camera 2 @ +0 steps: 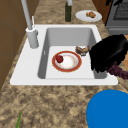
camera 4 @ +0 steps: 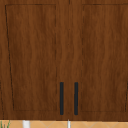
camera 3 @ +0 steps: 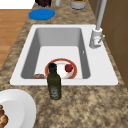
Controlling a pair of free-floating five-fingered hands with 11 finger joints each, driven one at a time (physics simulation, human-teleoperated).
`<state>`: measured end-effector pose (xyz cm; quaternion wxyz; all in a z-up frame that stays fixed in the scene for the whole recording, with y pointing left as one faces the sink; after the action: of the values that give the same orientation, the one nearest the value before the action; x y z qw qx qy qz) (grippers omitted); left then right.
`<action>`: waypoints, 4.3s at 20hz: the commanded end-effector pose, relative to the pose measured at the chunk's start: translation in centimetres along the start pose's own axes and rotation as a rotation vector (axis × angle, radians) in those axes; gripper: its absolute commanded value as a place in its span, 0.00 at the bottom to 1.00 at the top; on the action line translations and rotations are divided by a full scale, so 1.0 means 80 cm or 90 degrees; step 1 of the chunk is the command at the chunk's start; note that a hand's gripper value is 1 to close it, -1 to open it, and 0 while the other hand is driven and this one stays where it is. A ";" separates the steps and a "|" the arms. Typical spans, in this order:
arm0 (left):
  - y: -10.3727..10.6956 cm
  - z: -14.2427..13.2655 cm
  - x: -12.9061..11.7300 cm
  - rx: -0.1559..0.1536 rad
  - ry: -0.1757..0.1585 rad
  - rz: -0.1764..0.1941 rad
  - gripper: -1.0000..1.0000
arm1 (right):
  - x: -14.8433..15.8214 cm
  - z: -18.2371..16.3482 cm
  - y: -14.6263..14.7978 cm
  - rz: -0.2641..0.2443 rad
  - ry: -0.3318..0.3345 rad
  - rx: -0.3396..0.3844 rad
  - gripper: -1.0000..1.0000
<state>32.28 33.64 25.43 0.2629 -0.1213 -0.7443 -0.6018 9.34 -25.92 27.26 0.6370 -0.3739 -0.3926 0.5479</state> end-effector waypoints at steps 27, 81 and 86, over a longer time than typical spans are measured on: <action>-0.084 -0.257 -0.017 -0.034 0.011 -0.047 1.00 | 0.000 0.000 0.000 0.000 0.000 0.000 0.50; -0.410 -0.440 -0.219 -0.041 -0.031 -0.093 1.00 | 0.000 0.000 0.000 0.000 0.000 0.000 0.50; -0.431 -0.442 -0.259 -0.043 -0.029 -0.093 1.00 | 0.000 0.000 0.000 0.000 0.000 0.000 0.50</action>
<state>39.91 -5.99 -7.78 0.2483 -0.0817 -0.7336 -0.6273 9.34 -25.92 27.26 0.6370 -0.3739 -0.3926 0.5479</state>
